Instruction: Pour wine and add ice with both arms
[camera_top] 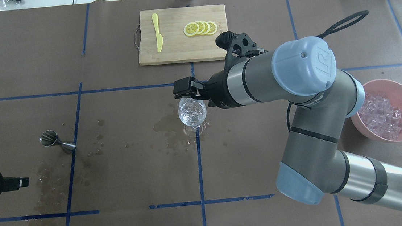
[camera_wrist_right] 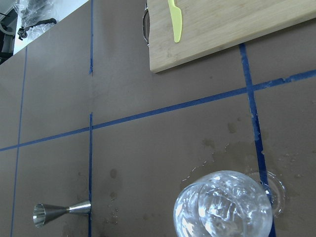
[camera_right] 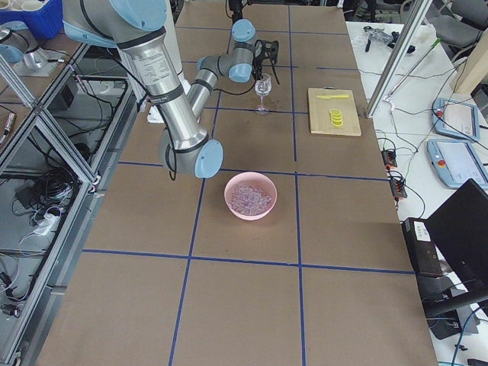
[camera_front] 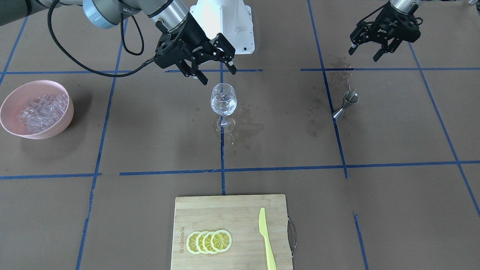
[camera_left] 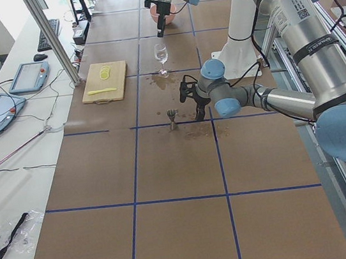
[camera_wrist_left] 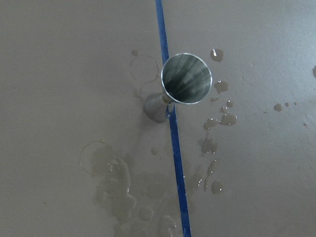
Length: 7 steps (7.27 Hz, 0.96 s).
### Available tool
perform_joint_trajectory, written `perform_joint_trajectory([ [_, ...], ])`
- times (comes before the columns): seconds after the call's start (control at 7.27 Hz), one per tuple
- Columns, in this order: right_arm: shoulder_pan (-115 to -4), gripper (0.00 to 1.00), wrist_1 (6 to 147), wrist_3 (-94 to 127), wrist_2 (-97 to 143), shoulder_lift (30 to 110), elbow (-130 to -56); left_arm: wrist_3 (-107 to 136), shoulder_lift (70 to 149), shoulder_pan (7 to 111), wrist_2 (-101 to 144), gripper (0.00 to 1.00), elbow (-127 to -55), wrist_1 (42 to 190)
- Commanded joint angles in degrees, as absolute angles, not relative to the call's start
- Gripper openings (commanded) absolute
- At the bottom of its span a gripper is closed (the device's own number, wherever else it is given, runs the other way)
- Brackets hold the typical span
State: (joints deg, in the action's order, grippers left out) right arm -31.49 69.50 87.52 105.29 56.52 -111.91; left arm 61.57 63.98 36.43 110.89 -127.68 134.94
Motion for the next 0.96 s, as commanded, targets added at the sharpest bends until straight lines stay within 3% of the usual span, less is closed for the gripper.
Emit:
perform_joint_trajectory([
  [0.0,-36.70,1.00,80.02,85.97,108.87,57.21,-116.36,51.38,64.95,45.21,117.20,1.00,-128.15,130.88],
  [0.41,-41.74,1.00,81.39,71.34,110.74,65.79,-117.60,28.83,74.85,64.26,121.97,1.00,-125.62,114.23],
  [0.83,-48.22,1.00,91.34,48.43,112.49,70.58,-116.81,11.07,88.12,77.06,124.98,1.00,-114.48,101.98],
])
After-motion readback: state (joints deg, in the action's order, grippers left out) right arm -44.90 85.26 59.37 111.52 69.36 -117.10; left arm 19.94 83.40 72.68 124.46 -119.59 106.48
